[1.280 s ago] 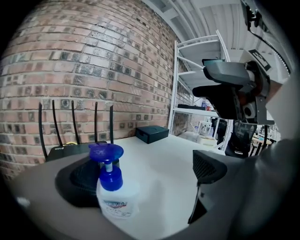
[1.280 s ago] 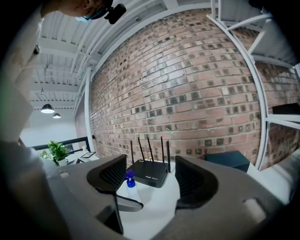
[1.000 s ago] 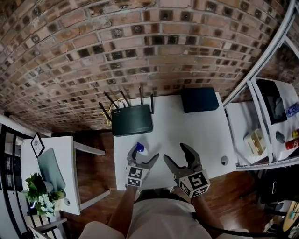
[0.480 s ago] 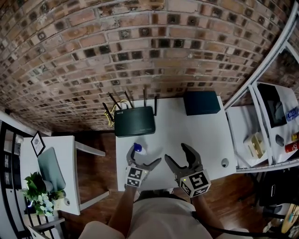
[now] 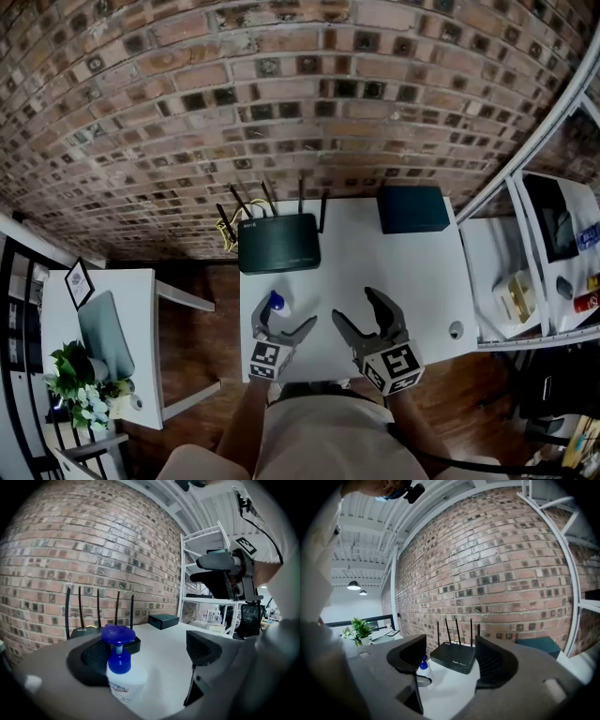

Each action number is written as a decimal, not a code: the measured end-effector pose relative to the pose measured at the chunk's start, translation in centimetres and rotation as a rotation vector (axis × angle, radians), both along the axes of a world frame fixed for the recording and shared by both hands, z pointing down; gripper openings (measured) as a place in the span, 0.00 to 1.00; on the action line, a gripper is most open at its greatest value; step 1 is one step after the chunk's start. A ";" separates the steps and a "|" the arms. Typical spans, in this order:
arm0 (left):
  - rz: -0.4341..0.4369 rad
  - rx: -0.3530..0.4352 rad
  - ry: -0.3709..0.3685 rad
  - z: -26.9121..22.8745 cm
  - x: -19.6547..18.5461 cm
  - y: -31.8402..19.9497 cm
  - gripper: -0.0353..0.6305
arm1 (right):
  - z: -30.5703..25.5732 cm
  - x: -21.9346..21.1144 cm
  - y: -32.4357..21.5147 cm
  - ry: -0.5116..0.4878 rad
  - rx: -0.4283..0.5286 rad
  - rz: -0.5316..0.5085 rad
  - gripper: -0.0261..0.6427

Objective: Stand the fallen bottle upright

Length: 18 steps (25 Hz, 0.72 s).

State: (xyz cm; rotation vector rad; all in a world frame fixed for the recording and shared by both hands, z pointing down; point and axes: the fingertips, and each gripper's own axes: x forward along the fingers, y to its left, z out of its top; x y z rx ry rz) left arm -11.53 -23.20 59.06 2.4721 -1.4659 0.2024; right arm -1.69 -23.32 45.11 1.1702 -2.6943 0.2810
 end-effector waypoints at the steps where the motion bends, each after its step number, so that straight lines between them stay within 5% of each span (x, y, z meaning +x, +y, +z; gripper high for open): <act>1: -0.010 0.002 0.003 0.0 -0.2 -0.1 0.87 | 0.1 -0.1 -0.1 0.003 -0.001 -0.001 0.51; 11: -0.107 0.057 -0.056 -0.5 -4.4 -0.6 0.99 | 0.1 -1.2 -1.0 0.004 -0.003 -0.013 0.51; 18: -0.161 0.211 -0.089 -7.9 -7.0 -0.1 0.98 | -0.9 -2.3 -1.4 -0.040 0.006 -0.024 0.51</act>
